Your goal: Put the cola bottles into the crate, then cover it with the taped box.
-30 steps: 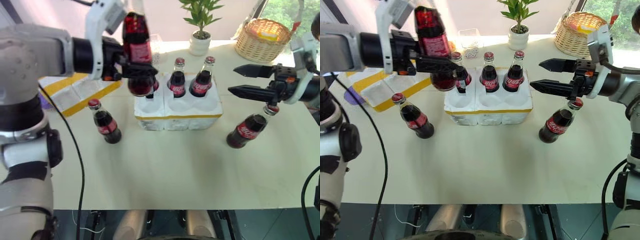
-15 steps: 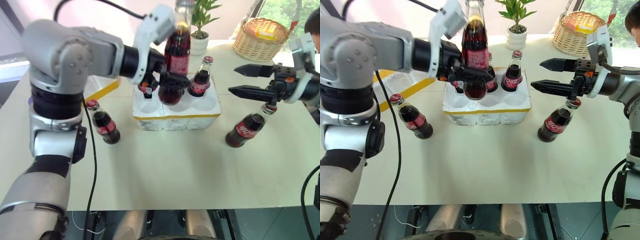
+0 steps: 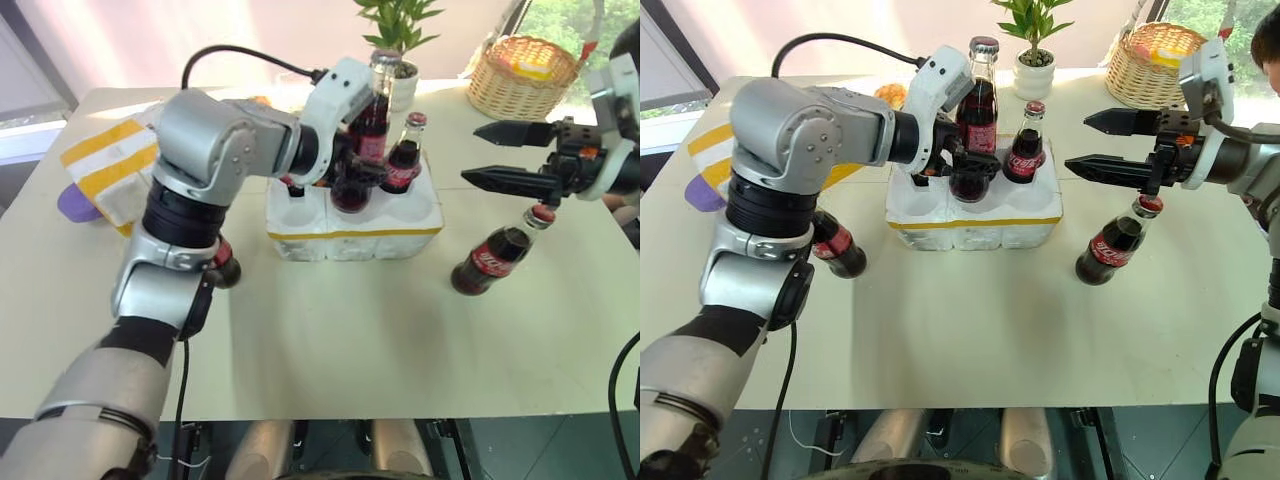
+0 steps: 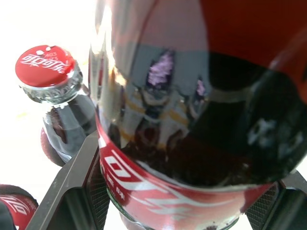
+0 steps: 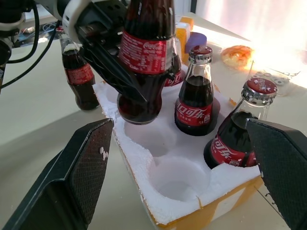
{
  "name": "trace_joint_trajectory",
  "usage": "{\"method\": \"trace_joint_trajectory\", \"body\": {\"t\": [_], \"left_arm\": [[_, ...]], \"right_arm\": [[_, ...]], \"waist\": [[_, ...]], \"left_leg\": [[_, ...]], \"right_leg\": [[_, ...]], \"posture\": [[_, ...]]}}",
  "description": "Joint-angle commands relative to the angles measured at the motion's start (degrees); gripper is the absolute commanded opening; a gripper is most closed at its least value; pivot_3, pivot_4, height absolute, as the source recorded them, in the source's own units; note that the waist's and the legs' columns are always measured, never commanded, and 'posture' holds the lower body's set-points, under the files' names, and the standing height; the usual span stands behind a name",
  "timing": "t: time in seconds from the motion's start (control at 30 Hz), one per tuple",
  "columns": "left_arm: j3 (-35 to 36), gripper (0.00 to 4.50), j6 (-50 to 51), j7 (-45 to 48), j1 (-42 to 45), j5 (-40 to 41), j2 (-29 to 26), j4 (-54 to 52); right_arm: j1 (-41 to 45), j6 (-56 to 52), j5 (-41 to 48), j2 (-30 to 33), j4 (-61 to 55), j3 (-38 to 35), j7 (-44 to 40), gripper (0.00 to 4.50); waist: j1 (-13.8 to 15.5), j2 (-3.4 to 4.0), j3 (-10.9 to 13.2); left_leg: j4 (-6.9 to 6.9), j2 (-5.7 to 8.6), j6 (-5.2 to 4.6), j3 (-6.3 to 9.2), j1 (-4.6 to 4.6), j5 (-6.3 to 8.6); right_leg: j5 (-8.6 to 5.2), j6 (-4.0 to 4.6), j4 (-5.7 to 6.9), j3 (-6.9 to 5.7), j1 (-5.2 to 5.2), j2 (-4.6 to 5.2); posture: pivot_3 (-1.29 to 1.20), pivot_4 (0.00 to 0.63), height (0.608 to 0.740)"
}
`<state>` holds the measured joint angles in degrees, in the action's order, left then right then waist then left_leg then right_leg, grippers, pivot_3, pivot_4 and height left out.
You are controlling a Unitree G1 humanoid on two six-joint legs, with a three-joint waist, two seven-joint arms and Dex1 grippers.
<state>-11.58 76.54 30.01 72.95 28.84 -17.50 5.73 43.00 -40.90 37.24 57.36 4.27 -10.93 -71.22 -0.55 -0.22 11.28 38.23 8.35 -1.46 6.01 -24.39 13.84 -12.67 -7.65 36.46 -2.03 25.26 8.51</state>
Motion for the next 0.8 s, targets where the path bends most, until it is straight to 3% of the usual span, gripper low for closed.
{"method": "trace_joint_trajectory", "body": {"t": [0.03, 0.47, 0.57, 0.8], "left_arm": [[1.8, 2.88, -3.7, -0.4, 0.9, -1.3, 1.0, 0.0], [-3.6, 2.88, -11.4, 1.1, -6.2, -6.3, 2.8, -0.3], [-3.3, 4.29, -11.9, 1.3, -7.0, -6.7, 3.1, -0.4], [2.1, 4.43, -8.5, 2.8, -3.9, -3.3, 3.1, -1.2]], "right_arm": [[0.7, 0.1, 0.7, 0.9, -1.4, -1.8, 0.2, 4.50], [-0.6, -0.5, 1.4, 1.1, -2.7, -2.7, 1.3, 4.50], [-0.6, -0.5, 1.4, 1.1, -2.8, -2.7, 1.3, 4.50], [0.3, -0.2, 0.9, 0.9, -2.1, -2.2, 1.2, 4.50]], "waist": [[0.0, 0.00, 0.0], [0.0, 0.01, 0.0], [0.1, 0.00, 0.0], [0.1, 0.01, 0.0]], "left_leg": [[0.00, 0.00, 0.00, 0.00, 0.00, 0.00], [0.01, 0.00, 0.00, 0.00, 0.00, 0.00], [0.01, 0.00, 0.00, 0.00, 0.00, 0.00], [0.03, 0.00, 0.00, 0.00, 0.01, 0.00]], "right_leg": [[0.00, 0.00, 0.01, 0.00, 0.00, 0.00], [0.00, 0.00, 0.01, 0.00, 0.01, 0.00], [0.00, 0.00, 0.01, 0.00, 0.00, 0.01], [0.01, 0.00, 0.01, 0.00, -0.03, 0.01]], "posture": [[0.00, 0.150, 0.740], [0.00, 0.150, 0.740], [0.00, 0.150, 0.740], [0.00, 0.150, 0.740]]}}
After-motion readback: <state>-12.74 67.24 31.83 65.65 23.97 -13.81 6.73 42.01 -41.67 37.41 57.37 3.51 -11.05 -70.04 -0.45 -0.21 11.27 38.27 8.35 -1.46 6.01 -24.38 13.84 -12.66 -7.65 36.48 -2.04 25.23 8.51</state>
